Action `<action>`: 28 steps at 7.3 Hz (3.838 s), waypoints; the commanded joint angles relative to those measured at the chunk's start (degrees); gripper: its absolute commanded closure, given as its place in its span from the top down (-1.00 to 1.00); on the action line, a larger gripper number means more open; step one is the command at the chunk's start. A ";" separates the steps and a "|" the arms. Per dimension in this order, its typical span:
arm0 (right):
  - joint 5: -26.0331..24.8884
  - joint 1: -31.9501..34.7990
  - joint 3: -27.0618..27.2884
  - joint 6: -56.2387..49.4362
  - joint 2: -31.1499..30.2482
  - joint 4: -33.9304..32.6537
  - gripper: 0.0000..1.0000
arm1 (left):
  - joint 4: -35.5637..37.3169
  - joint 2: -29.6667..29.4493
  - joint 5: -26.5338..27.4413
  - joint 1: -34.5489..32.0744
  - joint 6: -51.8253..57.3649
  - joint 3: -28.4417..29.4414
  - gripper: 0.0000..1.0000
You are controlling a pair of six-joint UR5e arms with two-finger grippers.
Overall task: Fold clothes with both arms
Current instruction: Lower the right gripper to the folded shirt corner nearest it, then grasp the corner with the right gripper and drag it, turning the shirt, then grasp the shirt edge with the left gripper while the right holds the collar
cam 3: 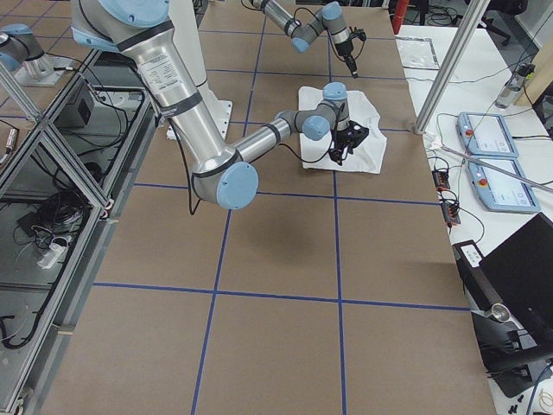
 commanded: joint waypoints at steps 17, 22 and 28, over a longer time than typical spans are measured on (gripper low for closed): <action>9.73 -13.04 37.15 12.85 -33.77 -0.90 -1.00 | 2.15 5.08 -8.62 1.60 -9.16 -14.76 -0.13; 20.76 -26.33 43.34 16.19 -40.40 -0.81 0.91 | 9.50 6.48 -8.86 13.89 -28.26 -27.85 0.01; 14.79 1.00 25.25 3.54 -18.70 -0.72 1.00 | 11.11 8.43 -5.96 22.07 -30.66 -23.67 0.31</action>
